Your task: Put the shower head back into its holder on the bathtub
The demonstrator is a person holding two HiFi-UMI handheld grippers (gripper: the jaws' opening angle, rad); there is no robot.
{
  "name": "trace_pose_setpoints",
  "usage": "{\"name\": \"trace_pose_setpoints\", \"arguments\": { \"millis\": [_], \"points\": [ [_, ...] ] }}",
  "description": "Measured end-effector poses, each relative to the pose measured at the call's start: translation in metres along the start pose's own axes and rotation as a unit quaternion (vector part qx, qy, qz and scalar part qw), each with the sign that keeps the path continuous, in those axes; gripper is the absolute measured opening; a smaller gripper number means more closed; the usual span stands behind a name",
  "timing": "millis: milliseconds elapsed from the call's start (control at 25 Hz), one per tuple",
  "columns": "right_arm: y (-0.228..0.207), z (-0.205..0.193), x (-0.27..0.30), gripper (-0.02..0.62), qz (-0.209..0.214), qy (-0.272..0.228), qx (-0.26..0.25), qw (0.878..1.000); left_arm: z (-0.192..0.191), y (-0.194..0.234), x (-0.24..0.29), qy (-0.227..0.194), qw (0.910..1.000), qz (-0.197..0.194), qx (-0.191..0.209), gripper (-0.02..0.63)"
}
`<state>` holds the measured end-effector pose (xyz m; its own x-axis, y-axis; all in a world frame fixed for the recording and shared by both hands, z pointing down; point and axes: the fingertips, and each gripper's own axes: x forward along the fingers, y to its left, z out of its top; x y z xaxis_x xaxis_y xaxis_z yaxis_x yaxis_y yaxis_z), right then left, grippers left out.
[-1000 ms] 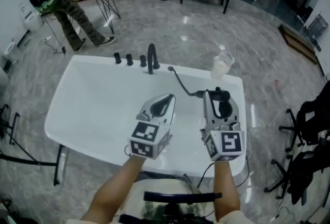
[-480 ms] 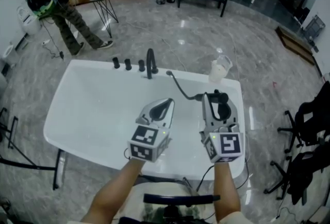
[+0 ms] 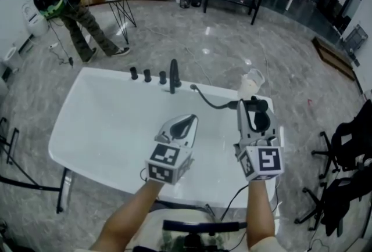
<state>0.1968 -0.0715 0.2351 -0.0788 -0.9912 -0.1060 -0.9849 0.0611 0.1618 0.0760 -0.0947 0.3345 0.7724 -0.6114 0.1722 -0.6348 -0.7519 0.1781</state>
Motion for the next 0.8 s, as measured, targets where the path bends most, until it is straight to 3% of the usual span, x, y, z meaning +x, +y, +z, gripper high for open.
{"name": "trace_pose_setpoints", "arguments": {
  "millis": [480,800],
  "points": [
    [-0.006,0.057,0.065,0.146,0.034,-0.036,-0.027,0.998,0.009,0.038,0.007,-0.007,1.0000,0.005,-0.004,0.005],
    [0.001,0.069,0.120,0.146,0.048,-0.039,-0.021,0.998,0.010,0.075,0.008,-0.007,0.9999,0.010,-0.006,0.005]
  ]
}}
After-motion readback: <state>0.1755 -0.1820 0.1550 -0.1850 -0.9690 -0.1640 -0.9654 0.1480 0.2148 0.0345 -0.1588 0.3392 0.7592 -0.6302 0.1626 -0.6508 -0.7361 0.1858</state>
